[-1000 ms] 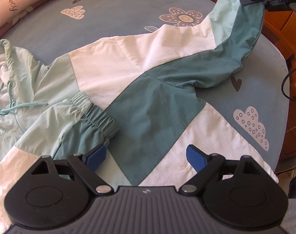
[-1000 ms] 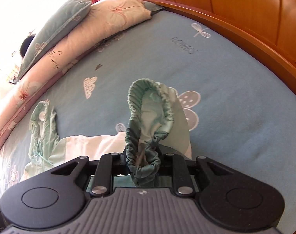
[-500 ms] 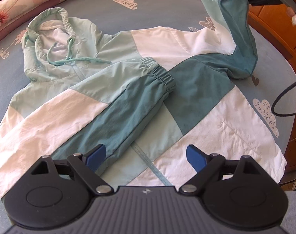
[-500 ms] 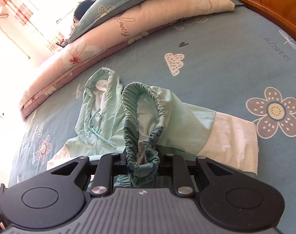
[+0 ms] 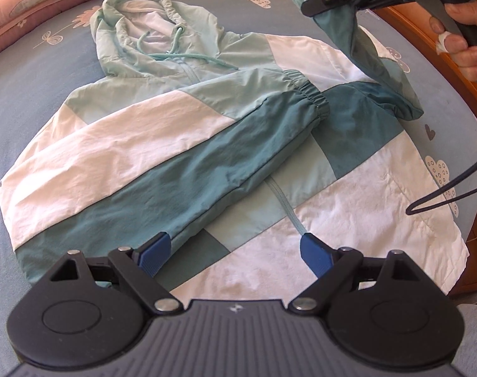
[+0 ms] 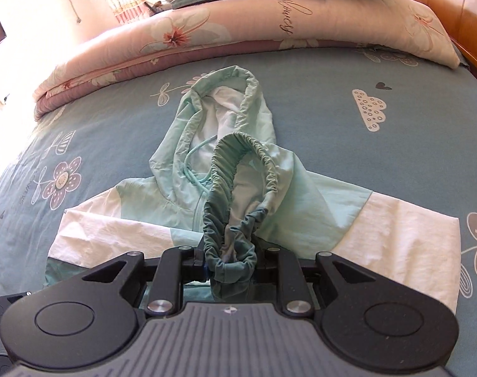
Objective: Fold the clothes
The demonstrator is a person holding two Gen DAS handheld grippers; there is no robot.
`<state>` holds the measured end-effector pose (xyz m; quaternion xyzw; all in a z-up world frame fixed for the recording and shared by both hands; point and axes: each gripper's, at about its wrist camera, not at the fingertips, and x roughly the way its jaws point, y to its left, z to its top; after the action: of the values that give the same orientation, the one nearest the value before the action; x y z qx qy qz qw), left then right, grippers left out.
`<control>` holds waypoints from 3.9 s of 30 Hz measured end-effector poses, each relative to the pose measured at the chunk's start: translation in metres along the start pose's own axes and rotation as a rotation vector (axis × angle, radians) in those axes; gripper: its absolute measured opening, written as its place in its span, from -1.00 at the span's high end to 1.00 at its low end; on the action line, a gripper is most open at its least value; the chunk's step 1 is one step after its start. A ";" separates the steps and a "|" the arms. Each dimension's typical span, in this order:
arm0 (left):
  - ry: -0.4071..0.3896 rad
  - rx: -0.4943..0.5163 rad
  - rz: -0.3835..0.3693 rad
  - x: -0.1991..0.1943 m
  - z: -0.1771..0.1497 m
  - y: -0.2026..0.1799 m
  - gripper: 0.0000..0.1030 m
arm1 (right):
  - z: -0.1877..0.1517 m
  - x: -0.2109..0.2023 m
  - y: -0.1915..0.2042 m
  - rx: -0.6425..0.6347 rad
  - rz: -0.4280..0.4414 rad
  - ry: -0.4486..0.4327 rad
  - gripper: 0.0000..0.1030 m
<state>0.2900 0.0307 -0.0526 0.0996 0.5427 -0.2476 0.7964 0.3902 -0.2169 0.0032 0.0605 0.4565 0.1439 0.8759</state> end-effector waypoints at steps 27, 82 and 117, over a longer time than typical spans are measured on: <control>0.041 -0.089 -0.008 -0.006 -0.043 0.042 -0.73 | -0.037 0.089 0.152 -0.366 0.029 0.146 0.53; -0.054 0.042 -0.312 0.146 0.208 -0.172 -0.73 | -0.170 -0.012 -0.123 -0.022 -0.368 -0.084 -0.30; 0.025 0.009 -0.255 0.204 0.240 -0.172 -0.87 | -0.208 -0.005 -0.080 -0.662 -0.802 -0.245 -0.50</control>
<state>0.4576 -0.2782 -0.1267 0.0364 0.5596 -0.3482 0.7512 0.2337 -0.3002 -0.1316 -0.3821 0.2681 -0.0739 0.8813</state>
